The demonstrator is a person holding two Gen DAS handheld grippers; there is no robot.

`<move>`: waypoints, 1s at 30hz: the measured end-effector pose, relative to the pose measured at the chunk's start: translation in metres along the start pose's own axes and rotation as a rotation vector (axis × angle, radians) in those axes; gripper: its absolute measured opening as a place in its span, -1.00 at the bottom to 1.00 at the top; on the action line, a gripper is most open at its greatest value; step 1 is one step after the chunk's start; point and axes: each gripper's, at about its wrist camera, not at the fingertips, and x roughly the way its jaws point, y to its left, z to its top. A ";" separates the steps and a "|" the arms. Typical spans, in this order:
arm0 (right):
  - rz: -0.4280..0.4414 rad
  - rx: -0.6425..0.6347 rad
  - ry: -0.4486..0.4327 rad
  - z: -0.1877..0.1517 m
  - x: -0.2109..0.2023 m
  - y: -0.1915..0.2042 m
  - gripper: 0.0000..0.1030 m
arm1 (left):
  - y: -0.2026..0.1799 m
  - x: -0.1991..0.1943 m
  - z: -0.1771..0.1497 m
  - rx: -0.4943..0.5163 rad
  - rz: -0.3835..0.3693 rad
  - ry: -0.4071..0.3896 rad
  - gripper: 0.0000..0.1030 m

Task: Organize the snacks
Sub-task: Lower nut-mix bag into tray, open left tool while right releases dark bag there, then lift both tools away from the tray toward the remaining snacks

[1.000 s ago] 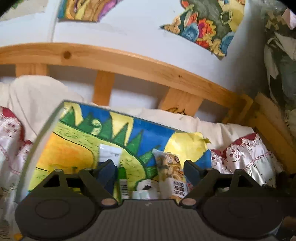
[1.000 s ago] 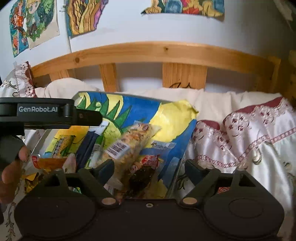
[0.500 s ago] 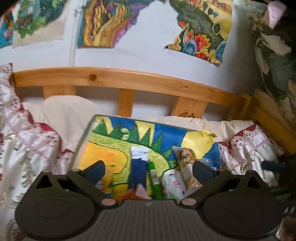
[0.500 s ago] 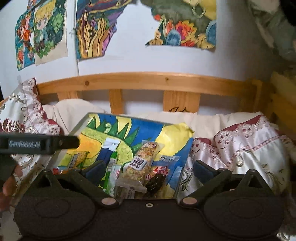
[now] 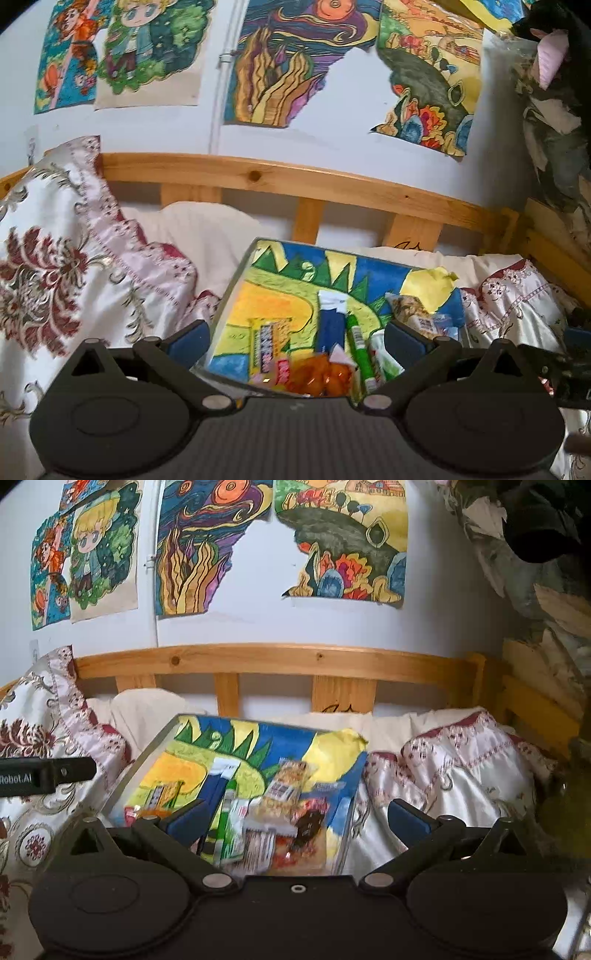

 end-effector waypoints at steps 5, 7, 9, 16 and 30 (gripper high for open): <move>0.022 -0.014 0.038 -0.012 -0.009 0.011 0.99 | 0.009 -0.009 -0.014 0.000 0.011 0.037 0.99; 0.039 -0.024 0.059 -0.018 -0.011 0.017 0.99 | 0.012 -0.011 -0.019 -0.001 0.014 0.056 0.99; 0.059 -0.039 0.087 -0.025 -0.012 0.023 0.99 | 0.015 -0.013 -0.025 -0.001 0.021 0.072 0.99; 0.106 -0.086 0.161 -0.047 -0.016 0.042 0.99 | 0.028 -0.015 -0.040 0.001 0.045 0.118 0.99; 0.129 -0.115 0.273 -0.078 -0.008 0.050 0.99 | 0.039 -0.010 -0.069 0.019 0.070 0.225 0.99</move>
